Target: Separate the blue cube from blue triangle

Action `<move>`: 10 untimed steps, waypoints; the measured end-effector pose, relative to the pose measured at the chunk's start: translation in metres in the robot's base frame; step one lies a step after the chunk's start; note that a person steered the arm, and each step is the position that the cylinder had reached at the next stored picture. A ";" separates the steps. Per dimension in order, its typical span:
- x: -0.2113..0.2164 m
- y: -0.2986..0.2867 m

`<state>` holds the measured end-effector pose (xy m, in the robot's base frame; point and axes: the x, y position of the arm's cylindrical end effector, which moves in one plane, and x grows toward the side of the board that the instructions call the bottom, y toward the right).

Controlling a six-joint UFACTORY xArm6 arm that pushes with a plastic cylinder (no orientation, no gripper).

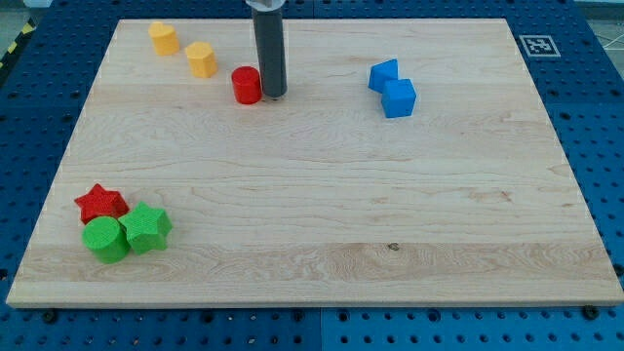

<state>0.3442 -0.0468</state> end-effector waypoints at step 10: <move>0.012 0.171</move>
<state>0.3566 0.1241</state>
